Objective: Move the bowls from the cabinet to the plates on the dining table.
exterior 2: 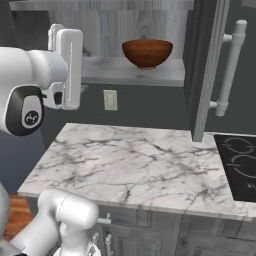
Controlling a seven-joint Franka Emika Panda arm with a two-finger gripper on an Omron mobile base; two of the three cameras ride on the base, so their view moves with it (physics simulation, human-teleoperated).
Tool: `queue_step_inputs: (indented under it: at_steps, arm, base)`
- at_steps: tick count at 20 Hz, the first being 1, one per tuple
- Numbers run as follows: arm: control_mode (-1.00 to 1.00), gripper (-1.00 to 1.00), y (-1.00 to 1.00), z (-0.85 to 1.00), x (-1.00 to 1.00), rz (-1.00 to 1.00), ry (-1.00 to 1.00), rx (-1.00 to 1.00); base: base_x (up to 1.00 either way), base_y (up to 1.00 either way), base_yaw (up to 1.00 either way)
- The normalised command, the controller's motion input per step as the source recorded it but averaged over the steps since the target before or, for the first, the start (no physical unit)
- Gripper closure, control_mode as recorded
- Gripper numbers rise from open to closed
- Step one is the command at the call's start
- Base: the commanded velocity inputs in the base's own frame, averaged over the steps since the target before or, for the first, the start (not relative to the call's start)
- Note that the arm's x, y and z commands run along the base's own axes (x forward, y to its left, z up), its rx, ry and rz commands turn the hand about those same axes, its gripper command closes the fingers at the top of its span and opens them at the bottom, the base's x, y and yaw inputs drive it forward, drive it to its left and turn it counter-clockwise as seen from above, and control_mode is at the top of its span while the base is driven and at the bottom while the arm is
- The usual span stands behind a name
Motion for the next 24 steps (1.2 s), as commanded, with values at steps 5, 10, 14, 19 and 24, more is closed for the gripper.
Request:
queue_step_inputs:
  at_steps: [5, 10, 14, 19, 24]
  arm:
    - [-1.00, -1.00, 0.07, 0.00, 0.32, 0.00, 0.00, -0.02]
    - [-1.00, -1.00, 0.13, -0.01, 0.29, -0.02, 0.00, 0.00]
    - [-1.00, -1.00, 0.08, 0.00, 0.30, -0.03, 0.00, 0.00]
    - [-1.00, -1.00, 0.04, 0.00, 0.29, -0.03, -0.01, 0.00]
    - [-1.00, -1.00, 0.04, -0.02, 0.30, -0.02, -0.01, 0.00]
  base:
    - [0.00, 0.00, 0.00]
    - [0.00, 0.00, 0.00]
    - [0.00, 0.00, 0.00]
    - [0.00, 0.00, 0.00]
    - [0.00, 0.00, 0.00]
